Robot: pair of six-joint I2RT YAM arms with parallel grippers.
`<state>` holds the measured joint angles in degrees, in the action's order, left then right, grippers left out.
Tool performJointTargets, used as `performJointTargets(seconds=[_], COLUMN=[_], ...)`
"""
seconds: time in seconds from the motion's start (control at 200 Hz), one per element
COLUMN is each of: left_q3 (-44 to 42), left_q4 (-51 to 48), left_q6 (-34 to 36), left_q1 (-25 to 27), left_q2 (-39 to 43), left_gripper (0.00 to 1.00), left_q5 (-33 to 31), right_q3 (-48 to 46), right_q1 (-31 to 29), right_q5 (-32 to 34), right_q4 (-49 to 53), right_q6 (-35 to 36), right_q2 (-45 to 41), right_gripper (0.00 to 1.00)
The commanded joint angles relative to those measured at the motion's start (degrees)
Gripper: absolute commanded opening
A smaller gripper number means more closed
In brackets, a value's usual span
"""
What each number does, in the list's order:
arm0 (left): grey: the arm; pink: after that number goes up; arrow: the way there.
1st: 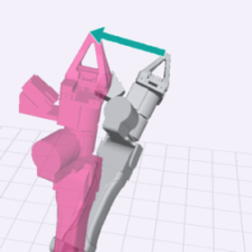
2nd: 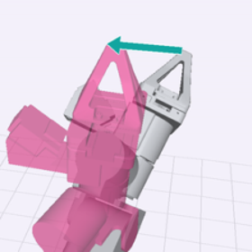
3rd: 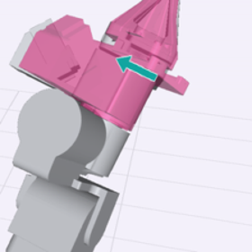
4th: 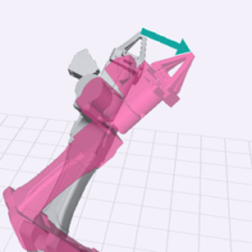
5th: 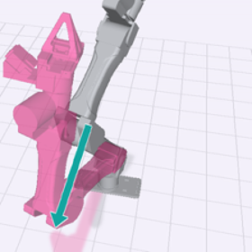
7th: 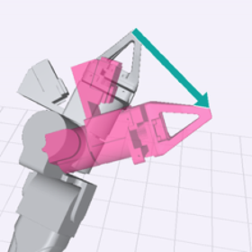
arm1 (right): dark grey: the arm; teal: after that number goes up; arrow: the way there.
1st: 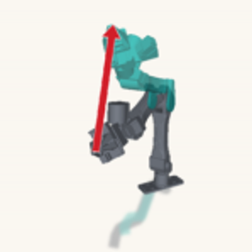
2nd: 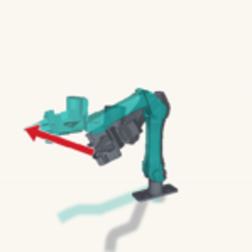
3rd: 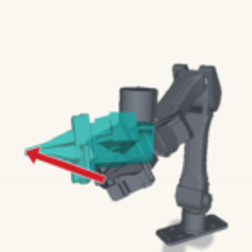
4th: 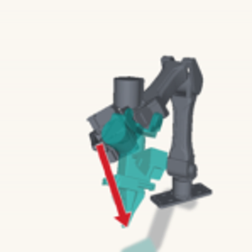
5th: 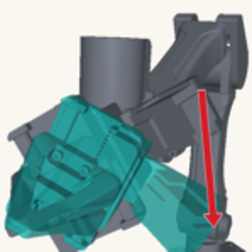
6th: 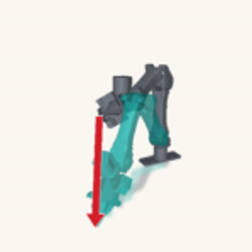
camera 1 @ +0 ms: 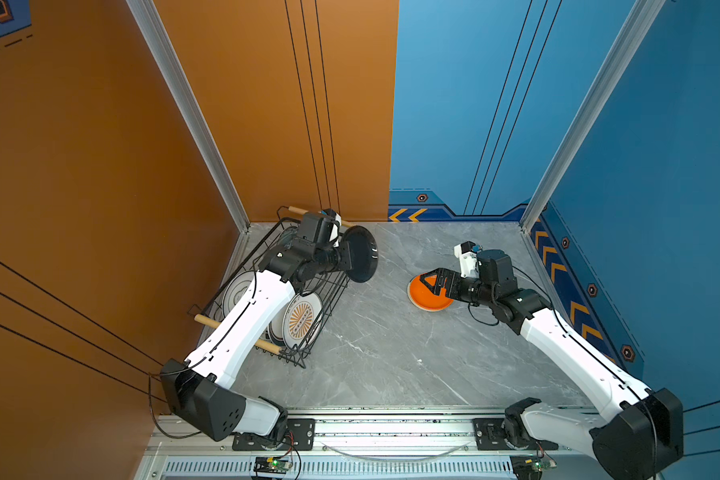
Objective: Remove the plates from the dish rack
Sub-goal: 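Lift the dark grey plate out of the rack toward the right gripper, then grasp the dark grey plate with the right gripper while the left holds it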
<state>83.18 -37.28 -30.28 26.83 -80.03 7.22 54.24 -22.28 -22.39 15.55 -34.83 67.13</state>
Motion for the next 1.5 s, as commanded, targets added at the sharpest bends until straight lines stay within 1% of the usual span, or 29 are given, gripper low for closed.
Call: performJointTargets(seconds=[0.0,0.065,0.12,0.215,0.255,0.436,0.606,0.766,0.846,0.896,1.071,1.126,1.497], left_q3=[-7.1,-12.0,-14.8,-17.5,-18.5,-21.5,-23.8,-23.8,-24.6,-25.7,-25.3,-25.2,-24.6], left_q4=[11.7,18.7,22.4,25.9,29.3,35.1,40.2,41.6,43.7,45.2,48.1,48.8,49.5], left_q6=[-10.2,-14.1,-16.5,-18.7,-19.6,-22.8,-25.3,-25.7,-26.7,-27.5,-28.8,-29.1,-29.1], left_q1=[1.6,2.6,3.7,5.4,6.1,8.3,8.5,9.0,9.2,9.5,10.4,10.7,12.4], left_q2=[2.7,4.0,4.7,4.8,4.8,3.7,3.1,2.1,0.9,0.2,-2.2,-2.8,-5.0], left_gripper=[0.00,0.00,0.00,0.00,0.00,0.00,0.00,0.00,0.00,0.00,0.00,0.00,0.00], left_q5=[5.5,6.6,6.6,6.7,7.0,7.7,8.9,9.2,10.4,11.2,12.5,12.7,13.3], right_q3=[-3.6,-6.1,-7.7,-9.2,-9.9,-12.2,-12.3,-12.4,-12.5,-12.5,-12.5,-12.6,-12.7], right_q1=[-0.5,-0.6,-0.6,-0.7,-0.7,-1.0,-2.1,-3.0,-3.4,-3.6,-3.7,-3.8,-3.8], right_q5=[-3.8,-5.2,-6.4,-7.3,-7.8,-10.3,-12.6,-14.5,-14.9,-15.1,-15.6,-15.6,-15.1], right_q4=[-8.9,-12.8,-15.4,-17.1,-18.2,-25.4,-31.4,-37.3,-39.4,-40.1,-41.9,-42.6,-41.9], right_q6=[-7.6,-10.6,-12.4,-13.7,-14.2,-17.4,-20.1,-22.5,-23.2,-23.4,-23.9,-24.2,-23.4], right_q2=[-3.1,-4.3,-5.0,-5.0,-4.8,-2.5,1.2,4.5,5.3,5.6,6.4,6.6,6.5], right_gripper=[1.00,0.99,0.98,0.96,0.94,0.82,0.72,0.65,0.61,0.59,0.48,0.47,0.19])
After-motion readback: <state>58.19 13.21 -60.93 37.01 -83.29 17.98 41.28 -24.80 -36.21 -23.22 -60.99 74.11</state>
